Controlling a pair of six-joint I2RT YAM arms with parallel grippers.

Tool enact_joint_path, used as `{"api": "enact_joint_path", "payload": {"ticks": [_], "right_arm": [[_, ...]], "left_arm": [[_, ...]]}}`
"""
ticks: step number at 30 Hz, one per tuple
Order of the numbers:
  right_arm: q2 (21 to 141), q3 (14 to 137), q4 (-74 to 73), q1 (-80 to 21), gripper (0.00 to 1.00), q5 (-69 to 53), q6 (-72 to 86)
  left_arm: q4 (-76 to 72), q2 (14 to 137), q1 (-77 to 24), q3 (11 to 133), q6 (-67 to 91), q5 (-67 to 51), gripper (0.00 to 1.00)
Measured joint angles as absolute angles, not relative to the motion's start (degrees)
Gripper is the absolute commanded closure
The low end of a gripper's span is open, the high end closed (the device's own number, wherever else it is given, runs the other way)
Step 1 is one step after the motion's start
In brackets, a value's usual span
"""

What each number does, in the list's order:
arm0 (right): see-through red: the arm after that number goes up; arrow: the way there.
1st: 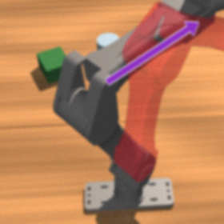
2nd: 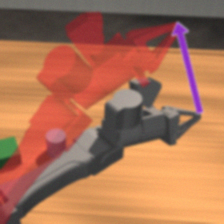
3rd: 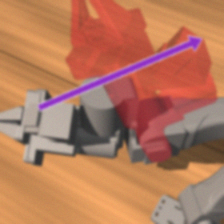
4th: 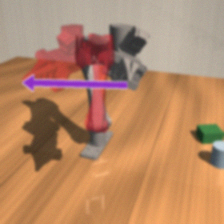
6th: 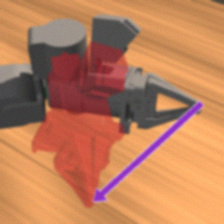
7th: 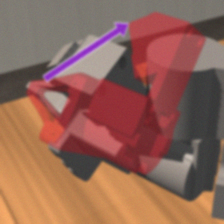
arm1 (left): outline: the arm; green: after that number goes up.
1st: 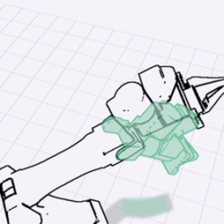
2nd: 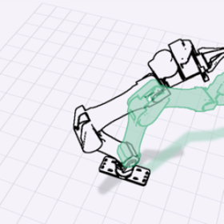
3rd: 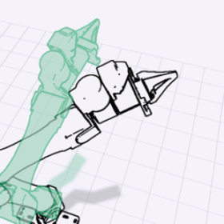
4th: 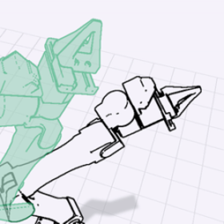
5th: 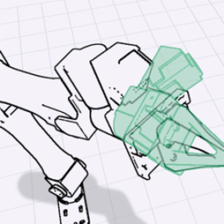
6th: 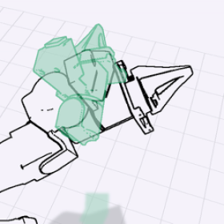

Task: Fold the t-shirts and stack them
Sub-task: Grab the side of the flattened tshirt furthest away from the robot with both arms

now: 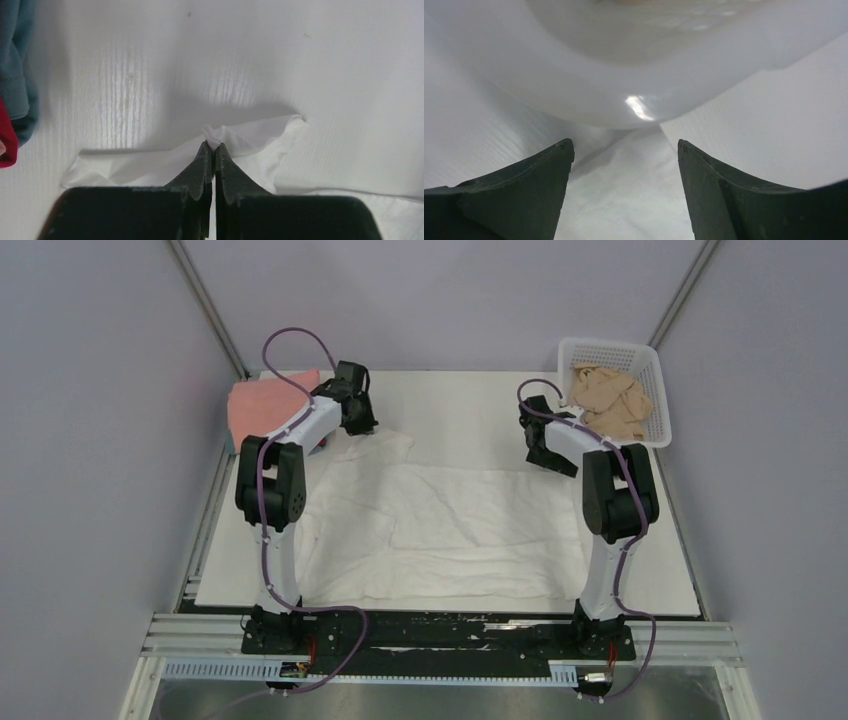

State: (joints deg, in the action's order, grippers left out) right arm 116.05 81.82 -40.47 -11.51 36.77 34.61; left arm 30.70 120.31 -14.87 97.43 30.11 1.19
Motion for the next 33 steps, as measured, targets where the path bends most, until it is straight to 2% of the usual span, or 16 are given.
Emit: {"api": "enact_joint_path", "payload": {"ticks": [3,6,12,17,24,33], "right_arm": [[114.5,79.4,-41.6,-11.5,0.36,37.8,35.4],[113.8,78.0,-42.7,-11.5,0.55,39.0,36.1],[114.6,78.1,-45.2,-11.4,0.73,40.2,36.6],[116.7,80.4,-45.7,-11.4,0.99,40.8,36.1],[115.3,78.8,-43.8,-11.6,1.00,39.3,35.4],[102.4,72.6,-39.9,-13.2,1.00,36.6,33.0]], "left_arm": [[30.4,119.7,-14.9,96.4,30.3,1.5,1.00],[30.2,118.5,-14.9,95.2,30.3,1.6,1.00],[29.0,115.1,-15.0,93.0,30.3,1.6,1.00],[28.1,112.0,-15.2,90.1,30.3,1.8,1.00],[27.3,106.8,-15.4,84.6,30.4,2.3,1.00],[26.9,92.4,-18.7,71.5,33.8,5.4,1.00]]}}
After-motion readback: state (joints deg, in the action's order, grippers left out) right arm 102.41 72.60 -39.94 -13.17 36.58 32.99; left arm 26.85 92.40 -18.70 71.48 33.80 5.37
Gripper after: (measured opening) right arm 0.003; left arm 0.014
